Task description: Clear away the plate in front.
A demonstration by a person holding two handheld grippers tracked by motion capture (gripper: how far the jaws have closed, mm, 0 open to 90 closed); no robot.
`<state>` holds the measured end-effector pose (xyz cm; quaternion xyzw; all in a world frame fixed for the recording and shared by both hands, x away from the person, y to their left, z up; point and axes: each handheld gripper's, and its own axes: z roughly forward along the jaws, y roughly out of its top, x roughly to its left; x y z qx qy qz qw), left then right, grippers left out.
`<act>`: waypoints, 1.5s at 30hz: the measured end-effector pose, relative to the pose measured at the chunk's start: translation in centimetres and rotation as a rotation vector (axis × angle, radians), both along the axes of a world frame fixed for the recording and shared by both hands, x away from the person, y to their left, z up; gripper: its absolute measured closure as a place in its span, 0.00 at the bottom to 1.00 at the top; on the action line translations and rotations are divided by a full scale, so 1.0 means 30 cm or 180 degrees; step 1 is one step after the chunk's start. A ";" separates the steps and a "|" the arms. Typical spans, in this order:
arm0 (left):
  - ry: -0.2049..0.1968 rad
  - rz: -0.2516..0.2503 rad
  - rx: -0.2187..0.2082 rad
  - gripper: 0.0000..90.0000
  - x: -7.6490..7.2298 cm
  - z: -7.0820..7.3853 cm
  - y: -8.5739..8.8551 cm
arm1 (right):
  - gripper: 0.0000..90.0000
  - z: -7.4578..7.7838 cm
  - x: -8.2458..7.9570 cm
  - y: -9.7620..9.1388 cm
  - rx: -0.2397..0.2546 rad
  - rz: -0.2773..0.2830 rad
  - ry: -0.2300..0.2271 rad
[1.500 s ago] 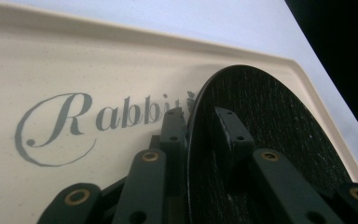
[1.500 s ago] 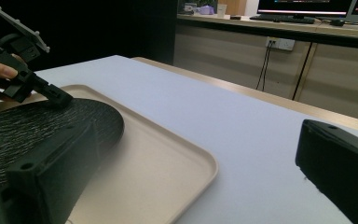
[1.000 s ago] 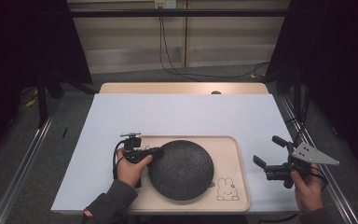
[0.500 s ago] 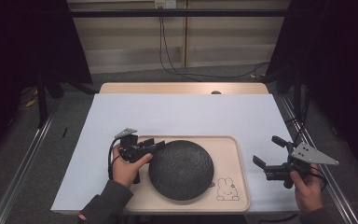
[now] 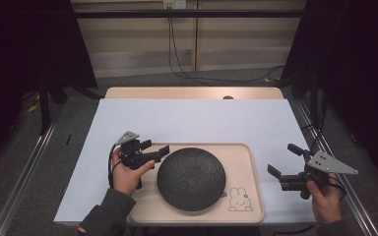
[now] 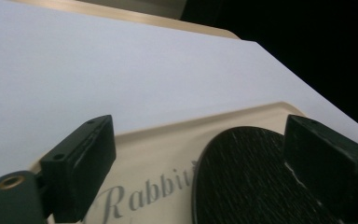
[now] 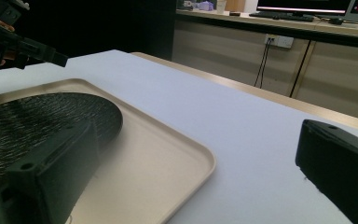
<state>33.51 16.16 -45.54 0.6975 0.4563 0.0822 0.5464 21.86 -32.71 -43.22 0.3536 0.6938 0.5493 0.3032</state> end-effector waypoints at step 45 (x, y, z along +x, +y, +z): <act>-0.0494 -0.0196 0.0208 0.04 0.009 0.025 0.191 | 0.00 -0.003 0.004 0.002 -0.0076 0.0017 0.0043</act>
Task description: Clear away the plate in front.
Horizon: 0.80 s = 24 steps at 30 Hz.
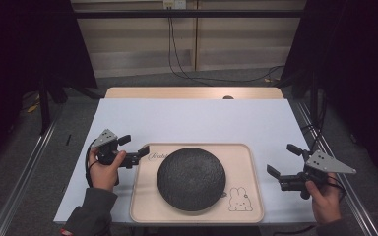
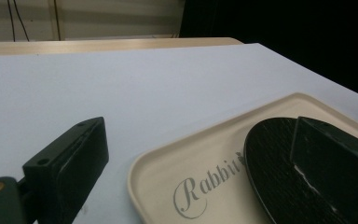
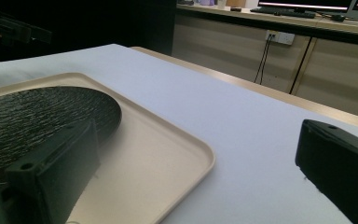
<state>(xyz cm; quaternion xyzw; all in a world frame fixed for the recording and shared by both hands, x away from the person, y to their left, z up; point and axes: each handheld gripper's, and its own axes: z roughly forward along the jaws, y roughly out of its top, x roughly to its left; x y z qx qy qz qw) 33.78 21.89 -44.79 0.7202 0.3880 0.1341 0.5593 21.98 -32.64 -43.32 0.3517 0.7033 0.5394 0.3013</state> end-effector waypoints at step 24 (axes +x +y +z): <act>-0.0117 0.0212 0.0008 0.04 -0.004 -0.008 0.126 | 0.00 -0.006 0.007 0.001 -0.0062 -0.0017 0.0002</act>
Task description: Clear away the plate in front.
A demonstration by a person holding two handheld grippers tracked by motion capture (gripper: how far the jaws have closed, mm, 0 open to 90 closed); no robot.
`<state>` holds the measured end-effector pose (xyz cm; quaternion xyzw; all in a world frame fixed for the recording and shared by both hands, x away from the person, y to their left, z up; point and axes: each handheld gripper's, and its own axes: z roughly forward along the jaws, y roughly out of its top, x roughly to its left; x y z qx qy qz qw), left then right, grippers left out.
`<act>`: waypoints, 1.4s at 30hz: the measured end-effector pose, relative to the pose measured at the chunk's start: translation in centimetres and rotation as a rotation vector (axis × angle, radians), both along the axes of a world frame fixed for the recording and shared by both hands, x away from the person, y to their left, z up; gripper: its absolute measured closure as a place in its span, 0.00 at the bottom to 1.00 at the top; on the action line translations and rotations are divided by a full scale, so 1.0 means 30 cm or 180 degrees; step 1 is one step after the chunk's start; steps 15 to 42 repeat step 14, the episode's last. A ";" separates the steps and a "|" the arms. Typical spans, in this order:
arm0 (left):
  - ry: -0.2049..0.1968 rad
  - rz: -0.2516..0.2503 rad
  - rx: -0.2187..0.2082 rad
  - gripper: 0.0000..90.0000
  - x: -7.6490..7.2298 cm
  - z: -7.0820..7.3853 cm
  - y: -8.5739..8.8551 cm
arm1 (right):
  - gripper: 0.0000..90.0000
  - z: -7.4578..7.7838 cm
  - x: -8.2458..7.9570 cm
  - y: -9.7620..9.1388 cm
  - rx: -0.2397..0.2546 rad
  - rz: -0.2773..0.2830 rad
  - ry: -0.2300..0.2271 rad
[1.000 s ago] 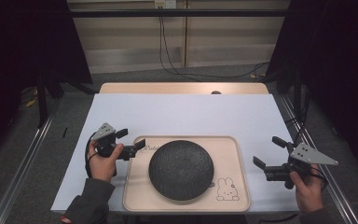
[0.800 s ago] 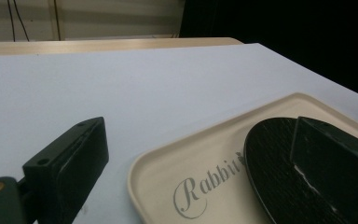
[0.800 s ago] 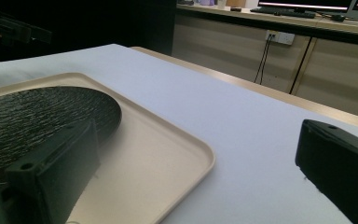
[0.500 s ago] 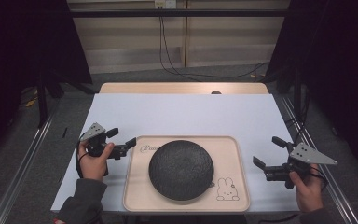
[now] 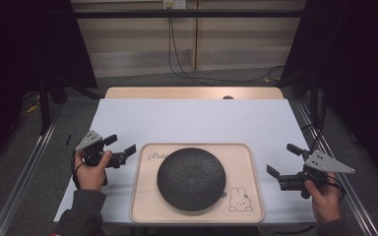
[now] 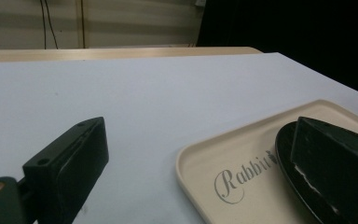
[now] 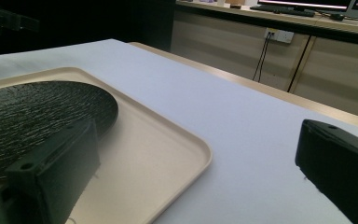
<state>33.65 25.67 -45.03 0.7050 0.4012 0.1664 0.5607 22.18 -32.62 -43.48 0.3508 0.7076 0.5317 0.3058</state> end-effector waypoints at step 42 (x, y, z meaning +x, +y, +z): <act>0.0071 0.0070 0.0033 0.04 -0.004 -0.016 0.019 | 0.00 -0.022 0.021 0.019 -0.0145 -0.0001 0.0048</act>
